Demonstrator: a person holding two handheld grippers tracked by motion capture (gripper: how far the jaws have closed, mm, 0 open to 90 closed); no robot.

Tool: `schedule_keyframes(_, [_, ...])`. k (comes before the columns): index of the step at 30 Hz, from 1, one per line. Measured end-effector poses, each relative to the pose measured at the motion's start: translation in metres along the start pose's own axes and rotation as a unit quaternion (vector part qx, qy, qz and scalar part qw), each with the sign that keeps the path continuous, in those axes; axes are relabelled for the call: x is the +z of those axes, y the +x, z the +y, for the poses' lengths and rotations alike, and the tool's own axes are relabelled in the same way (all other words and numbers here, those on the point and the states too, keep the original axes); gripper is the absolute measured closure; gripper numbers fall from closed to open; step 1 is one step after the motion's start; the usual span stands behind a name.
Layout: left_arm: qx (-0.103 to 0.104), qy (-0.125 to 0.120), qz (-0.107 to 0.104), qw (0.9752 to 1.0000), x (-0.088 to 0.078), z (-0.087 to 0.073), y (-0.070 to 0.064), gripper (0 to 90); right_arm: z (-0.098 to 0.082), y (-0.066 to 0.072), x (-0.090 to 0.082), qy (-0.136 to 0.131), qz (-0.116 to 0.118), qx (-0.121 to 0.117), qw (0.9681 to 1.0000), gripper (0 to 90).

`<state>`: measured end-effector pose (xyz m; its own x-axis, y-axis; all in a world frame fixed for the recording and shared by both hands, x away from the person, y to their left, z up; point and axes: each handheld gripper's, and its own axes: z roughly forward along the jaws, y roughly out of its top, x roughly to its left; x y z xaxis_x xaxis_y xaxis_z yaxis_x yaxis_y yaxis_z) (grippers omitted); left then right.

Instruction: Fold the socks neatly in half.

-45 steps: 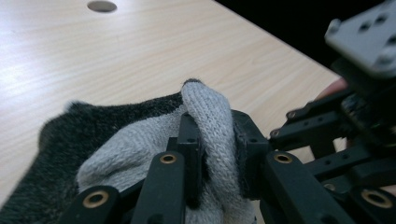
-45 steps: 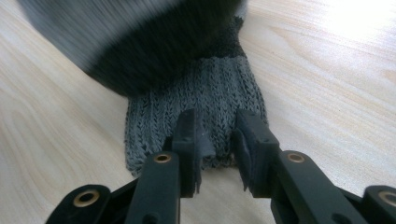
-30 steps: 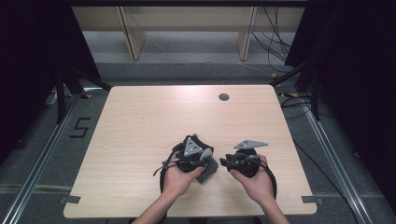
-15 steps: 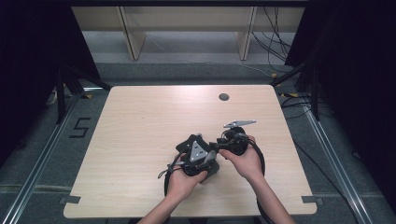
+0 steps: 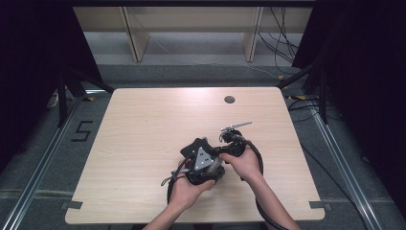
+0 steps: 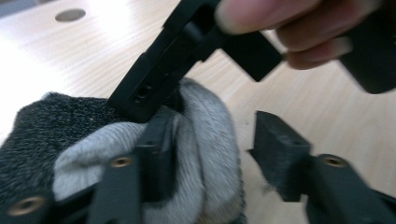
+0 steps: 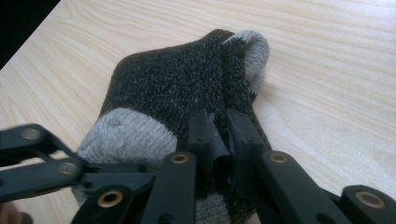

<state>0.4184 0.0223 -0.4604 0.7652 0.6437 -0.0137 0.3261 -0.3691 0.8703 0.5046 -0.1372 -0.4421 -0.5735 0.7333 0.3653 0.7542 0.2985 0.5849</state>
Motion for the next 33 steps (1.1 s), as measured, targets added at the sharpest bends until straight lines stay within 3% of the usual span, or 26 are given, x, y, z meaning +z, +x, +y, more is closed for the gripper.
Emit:
schedule_keyframes(2, [0.0, -0.016, -0.005, 0.9999, -0.015, 0.002, -0.002, 41.5, 0.0, -0.001, -0.001, 0.0, -0.006, -0.005, 1.0, 82.1])
schedule_keyframes(4, [0.002, -0.029, -0.005, 0.9996, -0.029, 0.003, 0.002, 40.8, -0.001, -0.002, -0.001, 0.001, 0.002, 0.003, 1.0, 82.2])
schedule_keyframes(5, [-0.004, -0.035, -0.001, 0.9994, -0.037, 0.003, 0.005, 40.9, -0.002, -0.003, -0.001, -0.003, -0.009, 0.0, 1.0, 82.1])
schedule_keyframes(7, [-0.004, -0.044, 0.016, 0.9989, -0.052, 0.005, 0.017, 41.8, -0.003, -0.005, -0.002, -0.008, -0.001, 0.0, 1.0, 82.1])
schedule_keyframes(9, [0.016, -0.034, 0.037, 0.9986, -0.062, 0.004, 0.032, 42.8, -0.004, -0.006, -0.002, -0.008, 0.005, -0.001, 1.0, 82.1])
schedule_keyframes(10, [0.012, -0.016, 0.033, 0.9993, -0.064, 0.002, 0.042, 42.1, -0.004, -0.006, -0.003, -0.008, 0.01, 0.007, 0.9999, 82.0])
schedule_keyframes(11, [0.014, 0.01, 0.019, 0.9997, -0.064, 0.0, 0.05, 39.7, -0.004, -0.007, -0.002, -0.005, 0.01, 0.009, 0.9999, 82.0])
schedule_keyframes(12, [0.006, 0.016, 0.013, 0.9998, -0.063, -0.002, 0.052, 37.2, -0.004, -0.007, -0.003, -0.003, 0.004, 0.011, 0.9999, 82.0])
schedule_keyframes(14, [0.013, 0.021, 0.018, 0.9995, -0.059, -0.005, 0.055, 35.0, -0.004, -0.006, -0.003, -0.005, 0.011, 0.01, 0.9999, 81.9])
schedule_keyframes(15, [0.024, 0.027, 0.015, 0.9992, -0.058, -0.006, 0.055, 33.4, -0.003, -0.006, -0.002, -0.004, 0.006, 0.01, 0.9999, 81.9])
schedule_keyframes(17, [0.036, 0.008, 0.003, 0.9993, -0.053, -0.004, 0.049, 32.9, -0.003, -0.006, -0.002, -0.006, 0.004, 0.007, 0.9999, 81.7])
schedule_keyframes(21, [0.093, 0.017, -0.007, 0.9955, -0.041, 0.0, 0.038, 32.8, -0.003, -0.006, -0.001, -0.005, 0.0, -0.001, 1.0, 81.4])
schedule_keyframes(23, [0.112, 0.018, -0.007, 0.9936, -0.032, 0.0, 0.035, 37.3, -0.003, -0.005, -0.002, -0.005, -0.002, 0.0, 1.0, 81.2])
schedule_keyframes(26, [0.146, 0.03, -0.011, 0.9888, -0.026, 0.003, 0.034, 43.3, -0.003, -0.004, -0.002, -0.007, -0.003, 0.01, 0.9999, 80.7])
schedule_keyframes(27, [0.156, 0.035, -0.014, 0.987, -0.024, 0.004, 0.033, 45.9, -0.003, -0.005, -0.001, -0.01, -0.006, 0.002, 0.9999, 80.5])
schedule_keyframes(31, [0.178, 0.055, -0.029, 0.9822, -0.018, 0.003, 0.033, 58.8, -0.004, -0.007, -0.001, -0.012, -0.01, 0.012, 0.9998, 76.2])
schedule_keyframes(33, [0.164, 0.055, -0.032, 0.9843, -0.016, 0.001, 0.035, 66.0, -0.004, -0.008, -0.002, -0.013, -0.015, 0.018, 0.9996, 69.7])
